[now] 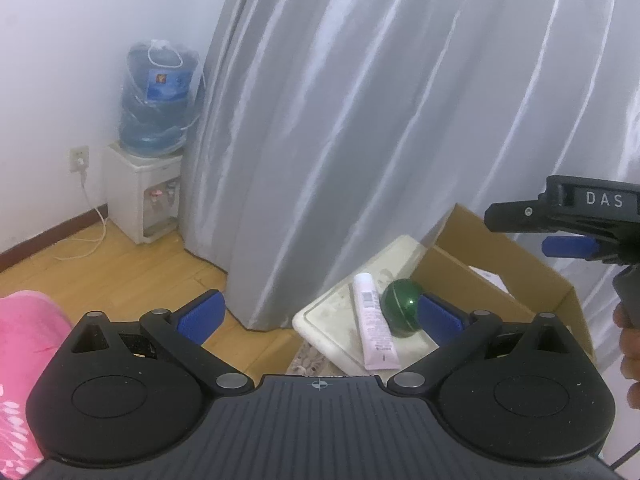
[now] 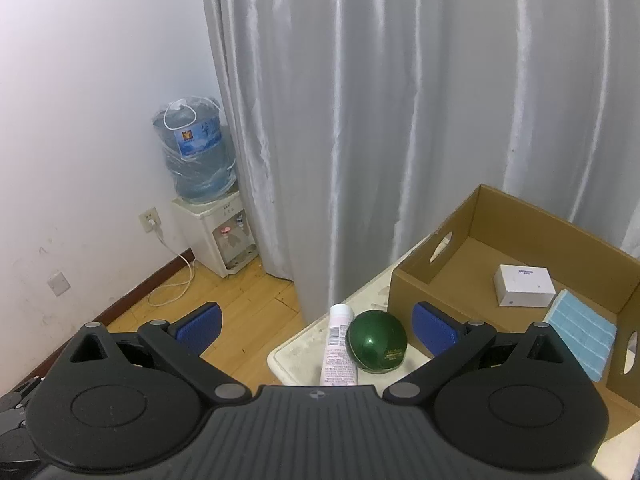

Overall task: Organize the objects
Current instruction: 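Withdraw the right gripper from the box and back away from the table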

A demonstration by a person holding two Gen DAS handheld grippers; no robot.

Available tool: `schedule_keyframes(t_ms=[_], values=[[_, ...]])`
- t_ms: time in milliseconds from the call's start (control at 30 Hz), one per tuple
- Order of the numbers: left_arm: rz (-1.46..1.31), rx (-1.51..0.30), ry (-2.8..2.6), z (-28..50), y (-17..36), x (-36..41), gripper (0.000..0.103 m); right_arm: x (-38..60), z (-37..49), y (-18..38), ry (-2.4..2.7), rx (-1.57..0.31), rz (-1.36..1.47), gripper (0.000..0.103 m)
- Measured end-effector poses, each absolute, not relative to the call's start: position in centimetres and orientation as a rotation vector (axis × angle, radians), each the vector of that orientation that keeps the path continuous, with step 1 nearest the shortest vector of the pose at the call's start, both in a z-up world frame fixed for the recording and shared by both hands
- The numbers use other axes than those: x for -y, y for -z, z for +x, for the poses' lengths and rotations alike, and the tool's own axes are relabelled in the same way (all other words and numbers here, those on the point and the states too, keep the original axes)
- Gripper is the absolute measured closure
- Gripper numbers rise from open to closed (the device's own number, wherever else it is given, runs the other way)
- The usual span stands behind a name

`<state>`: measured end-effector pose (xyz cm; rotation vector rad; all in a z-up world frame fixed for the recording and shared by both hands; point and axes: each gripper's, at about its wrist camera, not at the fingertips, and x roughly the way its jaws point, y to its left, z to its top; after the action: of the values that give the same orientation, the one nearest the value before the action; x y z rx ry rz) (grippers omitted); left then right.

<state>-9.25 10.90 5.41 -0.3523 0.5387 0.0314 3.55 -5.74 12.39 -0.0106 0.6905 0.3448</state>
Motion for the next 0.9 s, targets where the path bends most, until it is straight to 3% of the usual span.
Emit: schedule_keyframes(t_ms=[433, 900], values=[[-0.248, -0.554, 0.002, -8.4, -5.7, -8.8, 0.0, 9.5, 4.2, -11.4, -0.359, -0.667, 0.083, 0.0], [-0.141, -0.645, 0.293, -1.7, -4.2, -7.4, 0.0, 18.8, 7.5, -4.6, -0.262, -0.863, 0.555, 0.0]])
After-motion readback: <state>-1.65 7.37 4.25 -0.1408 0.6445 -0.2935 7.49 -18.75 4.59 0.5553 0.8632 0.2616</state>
